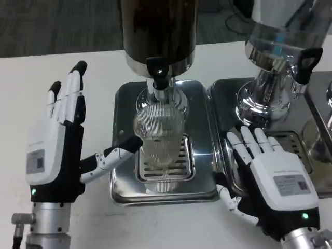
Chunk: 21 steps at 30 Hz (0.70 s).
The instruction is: Grasp the cup under the faucet to collect the drink, then remove the cup.
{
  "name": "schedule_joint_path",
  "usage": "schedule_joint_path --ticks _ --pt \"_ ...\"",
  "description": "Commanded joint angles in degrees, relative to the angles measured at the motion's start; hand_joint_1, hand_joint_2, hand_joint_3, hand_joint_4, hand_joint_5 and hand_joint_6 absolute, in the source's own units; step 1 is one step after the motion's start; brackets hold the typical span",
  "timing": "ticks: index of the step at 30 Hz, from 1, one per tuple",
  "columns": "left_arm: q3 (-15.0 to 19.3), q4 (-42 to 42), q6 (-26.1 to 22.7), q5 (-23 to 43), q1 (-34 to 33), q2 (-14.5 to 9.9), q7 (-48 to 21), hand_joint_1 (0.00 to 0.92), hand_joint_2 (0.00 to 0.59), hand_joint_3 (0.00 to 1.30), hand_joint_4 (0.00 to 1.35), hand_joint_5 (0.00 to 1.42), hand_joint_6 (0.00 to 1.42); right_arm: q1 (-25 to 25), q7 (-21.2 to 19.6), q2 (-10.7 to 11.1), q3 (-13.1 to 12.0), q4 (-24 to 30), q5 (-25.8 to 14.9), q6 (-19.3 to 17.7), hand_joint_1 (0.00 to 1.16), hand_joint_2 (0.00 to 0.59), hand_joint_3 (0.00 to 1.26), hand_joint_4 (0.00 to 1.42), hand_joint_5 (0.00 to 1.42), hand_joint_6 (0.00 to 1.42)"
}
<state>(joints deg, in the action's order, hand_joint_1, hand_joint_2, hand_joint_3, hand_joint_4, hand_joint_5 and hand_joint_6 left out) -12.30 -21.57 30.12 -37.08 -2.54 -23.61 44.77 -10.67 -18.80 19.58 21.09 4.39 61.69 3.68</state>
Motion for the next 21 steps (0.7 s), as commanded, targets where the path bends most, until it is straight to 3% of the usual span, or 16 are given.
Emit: schedule_joint_path --ticks 1,16,21 --pt "0.6 3.2 2.2 -2.8 1.1 -2.1 -1.0 0.0 0.083 0.0 0.0 0.05 0.0 1.8 -0.6 0.9 -0.2 -1.6 -0.2 -0.1 0.25 0.434 0.1 0.0 0.0 0.07" --pt "6.0 12.9 14.2 5.0 5.4 -1.3 -10.3 0.0 0.115 0.04 0.0 0.17 0.14 2.6 -0.7 -0.6 1.2 -3.9 -1.1 -0.2 0.24 0.434 0.1 0.0 0.0 0.07" --pt "6.1 12.0 18.5 15.3 4.9 -0.6 -18.0 0.0 0.117 0.06 0.0 0.19 0.16 2.8 -1.1 -0.6 0.9 -4.0 -1.6 -0.2 0.24 0.434 0.1 0.0 0.0 0.08"
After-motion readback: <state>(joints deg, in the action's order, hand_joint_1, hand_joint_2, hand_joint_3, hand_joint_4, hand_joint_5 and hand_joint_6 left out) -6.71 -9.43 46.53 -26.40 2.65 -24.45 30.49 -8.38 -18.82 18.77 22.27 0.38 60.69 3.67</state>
